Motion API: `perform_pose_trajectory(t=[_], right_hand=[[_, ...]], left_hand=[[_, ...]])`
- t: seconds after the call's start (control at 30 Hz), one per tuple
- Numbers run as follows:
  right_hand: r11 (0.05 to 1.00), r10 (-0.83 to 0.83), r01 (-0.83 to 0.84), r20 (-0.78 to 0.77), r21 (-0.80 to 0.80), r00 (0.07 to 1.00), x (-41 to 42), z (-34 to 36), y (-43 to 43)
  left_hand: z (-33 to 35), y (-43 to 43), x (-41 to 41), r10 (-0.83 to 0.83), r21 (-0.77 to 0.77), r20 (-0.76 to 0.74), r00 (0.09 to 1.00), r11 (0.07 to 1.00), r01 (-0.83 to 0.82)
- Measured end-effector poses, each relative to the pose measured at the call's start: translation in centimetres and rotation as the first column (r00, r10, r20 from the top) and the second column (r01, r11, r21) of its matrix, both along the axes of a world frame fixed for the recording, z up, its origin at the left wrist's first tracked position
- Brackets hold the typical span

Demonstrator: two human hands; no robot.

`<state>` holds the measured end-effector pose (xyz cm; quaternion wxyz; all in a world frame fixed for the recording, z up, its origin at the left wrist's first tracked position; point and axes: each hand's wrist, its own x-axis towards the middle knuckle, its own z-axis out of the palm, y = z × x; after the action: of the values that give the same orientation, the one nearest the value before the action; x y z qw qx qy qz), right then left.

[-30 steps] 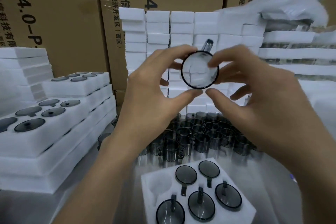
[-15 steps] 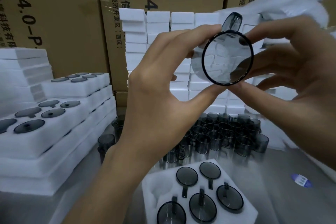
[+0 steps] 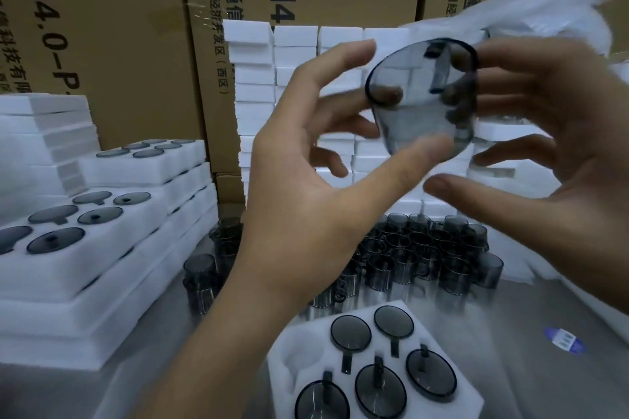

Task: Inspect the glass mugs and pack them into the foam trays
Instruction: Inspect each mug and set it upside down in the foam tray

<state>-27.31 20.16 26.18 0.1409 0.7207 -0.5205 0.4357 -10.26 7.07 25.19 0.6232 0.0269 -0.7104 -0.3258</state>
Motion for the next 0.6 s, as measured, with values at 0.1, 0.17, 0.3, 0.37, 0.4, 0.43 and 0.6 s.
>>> perform_pose_trajectory(t=[0.1, 0.17, 0.3, 0.37, 0.4, 0.43, 0.6], right_hand=[[0.994, -0.055, 0.059, 0.037, -0.093, 0.998, 0.2, 2.2, -2.0], [0.988, -0.058, 0.060, 0.024, -0.140, 0.998, 0.5, 2.2, -2.3], [0.981, -0.128, 0.129, 0.010, -0.145, 0.992, 0.4, 1.4, -2.2], [0.982, -0.110, 0.114, 0.030, -0.149, 0.993, 0.7, 1.4, -2.3], [0.983, -0.107, 0.112, 0.040, -0.143, 0.993, 0.8, 1.3, -2.3], [0.983, -0.108, 0.114, 0.047, -0.141, 0.993, 0.8, 1.3, -2.4], [0.977, -0.156, 0.161, 0.051, -0.139, 0.986, 0.9, 1.3, -2.2]], left_hand=[[0.2, 0.2, -0.5, -0.345, 0.372, -0.034, 0.938, 0.867, 0.332], [0.2, 0.1, -1.0, -0.485, 0.570, -0.065, 0.872, 0.699, 0.432], [0.2, -0.2, -1.1, -0.624, 0.729, -0.171, 0.763, 0.441, 0.524], [0.1, -0.5, -1.2, -0.648, 0.736, -0.182, 0.740, 0.409, 0.539], [0.0, -0.7, -1.2, -0.658, 0.739, -0.194, 0.728, 0.391, 0.549], [0.0, -0.8, -1.3, -0.670, 0.741, -0.201, 0.715, 0.373, 0.558], [0.1, -0.6, -1.2, -0.689, 0.743, -0.233, 0.686, 0.329, 0.582]])
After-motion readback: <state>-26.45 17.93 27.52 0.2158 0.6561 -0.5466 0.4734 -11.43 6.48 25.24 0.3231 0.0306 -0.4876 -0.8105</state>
